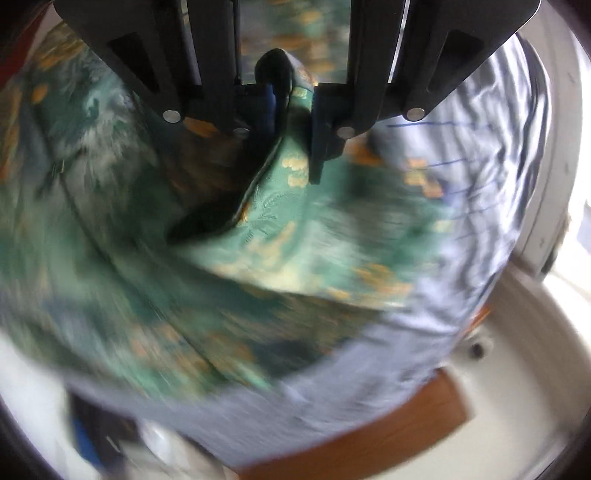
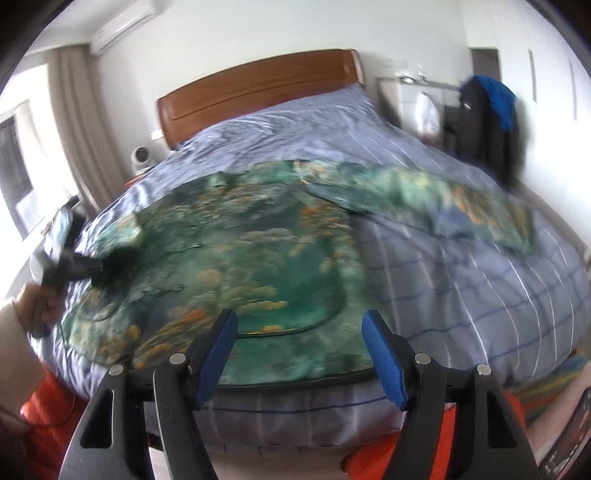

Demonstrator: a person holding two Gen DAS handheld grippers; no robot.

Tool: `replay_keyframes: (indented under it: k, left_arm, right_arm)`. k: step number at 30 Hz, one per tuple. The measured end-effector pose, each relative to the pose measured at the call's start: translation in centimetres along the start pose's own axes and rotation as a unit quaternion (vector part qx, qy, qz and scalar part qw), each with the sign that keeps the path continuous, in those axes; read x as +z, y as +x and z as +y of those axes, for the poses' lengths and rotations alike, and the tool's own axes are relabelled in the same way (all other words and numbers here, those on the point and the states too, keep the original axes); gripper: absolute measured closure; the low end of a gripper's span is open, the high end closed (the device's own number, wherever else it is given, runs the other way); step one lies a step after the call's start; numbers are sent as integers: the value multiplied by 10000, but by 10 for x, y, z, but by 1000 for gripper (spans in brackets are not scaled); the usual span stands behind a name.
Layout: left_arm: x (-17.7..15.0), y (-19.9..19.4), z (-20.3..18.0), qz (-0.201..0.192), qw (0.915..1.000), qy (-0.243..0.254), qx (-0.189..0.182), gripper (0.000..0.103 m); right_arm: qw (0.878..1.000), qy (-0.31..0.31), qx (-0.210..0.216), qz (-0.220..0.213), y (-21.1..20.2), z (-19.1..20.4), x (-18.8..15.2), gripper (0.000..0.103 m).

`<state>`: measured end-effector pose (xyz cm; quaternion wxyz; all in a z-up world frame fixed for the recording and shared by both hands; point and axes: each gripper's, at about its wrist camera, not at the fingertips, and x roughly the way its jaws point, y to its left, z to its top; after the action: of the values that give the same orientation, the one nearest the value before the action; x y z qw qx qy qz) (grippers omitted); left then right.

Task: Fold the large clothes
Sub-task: 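Grasp the folded sleeve with the right tool and pull it outward flat, then grasp the other folded sleeve with the left tool and pull it outward flat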

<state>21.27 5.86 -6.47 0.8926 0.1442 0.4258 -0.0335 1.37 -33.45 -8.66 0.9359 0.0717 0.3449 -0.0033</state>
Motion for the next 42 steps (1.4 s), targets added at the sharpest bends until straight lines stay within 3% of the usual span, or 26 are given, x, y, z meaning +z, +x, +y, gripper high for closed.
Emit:
replay_keyframes:
  k: [2,4,5,6,7,8,10,11,13,14,15,17,19,21,24,27,31,33,34,35,37,42]
  left_arm:
    - [2,-20,48,-190,9974,-696,93,91]
    - [-2,-37,110,-351,9868,-1528,407,89]
    - [-8,-43,144,-396,9771,-1960,733,80]
    - [-18,-46,179,-388,9644,-2357,1131,74]
    - [-26,-46,202,-374,9540,-2622,1406,58]
    - [-40,-47,233,-301,9356,-2996,1846,36]
    - [-71,-47,281,-146,9000,-3560,2509,19]
    - [-89,-47,299,-40,8843,-3751,2781,19]
    - [-123,-46,322,275,8635,-4041,3006,20]
    - [-137,-46,325,363,8604,-4158,2925,20]
    - [-150,-46,325,429,8613,-4252,2749,20]
    - [-168,-46,306,540,8796,-4248,2070,20]
    - [-172,-43,273,548,9068,-4057,1009,19]
    - [-172,-37,225,621,9269,-3690,-270,14]
    - [-159,-17,158,843,9418,-2963,-1347,12]
    - [-143,2,97,1085,9627,-2037,-1412,12]
    - [-140,15,60,1363,9748,-1410,-1058,12]
    - [-141,13,55,1378,9737,-1411,-1139,25]
    - [-140,10,50,1388,9719,-1404,-1281,49]
    - [-140,8,43,1427,9709,-1349,-1369,69]
    - [-137,1,37,1336,9769,-1153,-1202,86]
    - [-125,-35,35,1085,9782,-1171,-1331,91]
  right_arm:
    - [9999,-132,0,-44,-3,4,3,33]
    - [9996,-247,6,-100,-5,9,6,33]
    - [9995,-279,6,-124,-5,10,7,33]
    - [9994,-306,14,-143,-6,11,8,33]
    - [9993,-330,38,-154,-6,12,8,33]
    - [9993,-343,57,-159,-6,13,8,33]
    - [9992,-377,77,-130,-4,15,9,33]
    - [9992,-383,73,-119,-4,15,8,33]
    - [9993,-352,47,-89,-4,12,7,33]
    - [9994,-335,27,-74,-4,10,8,33]
    - [9995,-312,-13,-59,-4,7,8,33]
    - [9996,-249,-93,-13,-2,-2,8,33]
    - [9999,-116,-66,99,5,-14,10,32]
    - [9995,71,26,310,18,-31,14,30]
    - [9946,493,345,847,51,-62,19,29]
    - [9870,703,567,1330,82,-82,16,28]
    - [9740,891,841,1907,117,-104,2,28]
    - [9695,984,974,2021,123,-109,-3,29]
    - [9691,969,1024,2023,123,-108,-3,37]
    - [9681,918,1131,2039,122,-106,-2,57]
    - [9689,645,1188,2074,118,-96,2,82]
    - [9735,274,993,2040,101,-81,18,90]
